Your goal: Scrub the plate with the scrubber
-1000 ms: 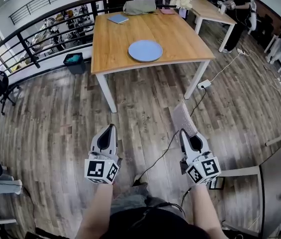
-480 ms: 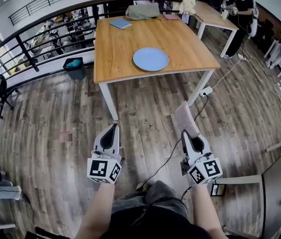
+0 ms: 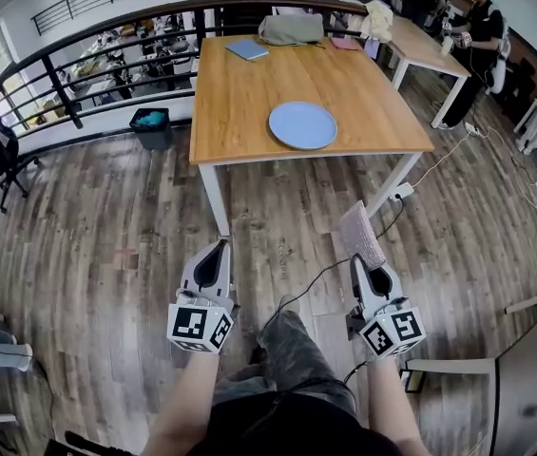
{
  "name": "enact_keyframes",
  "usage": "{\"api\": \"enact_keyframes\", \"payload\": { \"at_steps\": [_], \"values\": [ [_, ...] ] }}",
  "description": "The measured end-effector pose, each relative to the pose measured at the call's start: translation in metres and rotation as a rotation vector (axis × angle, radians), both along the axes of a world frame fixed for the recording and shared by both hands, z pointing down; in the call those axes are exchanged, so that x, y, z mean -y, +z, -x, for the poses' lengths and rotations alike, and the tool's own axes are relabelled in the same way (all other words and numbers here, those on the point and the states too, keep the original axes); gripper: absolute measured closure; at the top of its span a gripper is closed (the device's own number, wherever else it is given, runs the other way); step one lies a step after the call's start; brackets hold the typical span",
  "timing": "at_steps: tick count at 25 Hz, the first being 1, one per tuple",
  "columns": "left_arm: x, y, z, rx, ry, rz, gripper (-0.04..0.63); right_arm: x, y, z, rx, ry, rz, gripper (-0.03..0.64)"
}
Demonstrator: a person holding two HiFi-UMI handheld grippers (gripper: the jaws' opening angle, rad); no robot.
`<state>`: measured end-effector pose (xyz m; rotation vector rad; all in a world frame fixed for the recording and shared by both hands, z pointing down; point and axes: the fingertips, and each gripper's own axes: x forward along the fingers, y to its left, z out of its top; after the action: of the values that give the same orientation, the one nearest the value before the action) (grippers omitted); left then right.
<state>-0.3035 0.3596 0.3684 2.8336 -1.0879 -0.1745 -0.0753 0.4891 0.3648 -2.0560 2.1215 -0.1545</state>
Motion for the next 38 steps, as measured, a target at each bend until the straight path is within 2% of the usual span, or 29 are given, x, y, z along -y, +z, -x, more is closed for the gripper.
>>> {"api": "enact_keyframes", "payload": {
  "at_steps": [5, 13, 20, 27, 38],
  "values": [
    [0.03, 0.002, -0.022, 0.023, -0.003, -0.003, 0.6, 0.039, 0.005, -0.019, 0.003, -0.023, 0.0, 0.535],
    [0.093, 0.001, -0.085, 0.059, 0.035, 0.006, 0.6, 0.114, 0.006, -0.064, 0.028, -0.043, 0.003, 0.535],
    [0.145, 0.019, -0.127, 0.071, 0.005, 0.048, 0.6, 0.169, 0.021, -0.105, 0.034, -0.076, 0.053, 0.535],
    [0.195, 0.024, -0.17, 0.068, -0.027, 0.052, 0.6, 0.227, 0.026, -0.143, 0.028, -0.121, 0.059, 0.535],
    [0.225, 0.033, -0.208, 0.068, -0.041, 0.062, 0.6, 0.262, 0.037, -0.169, 0.024, -0.167, 0.08, 0.535]
  ]
}}
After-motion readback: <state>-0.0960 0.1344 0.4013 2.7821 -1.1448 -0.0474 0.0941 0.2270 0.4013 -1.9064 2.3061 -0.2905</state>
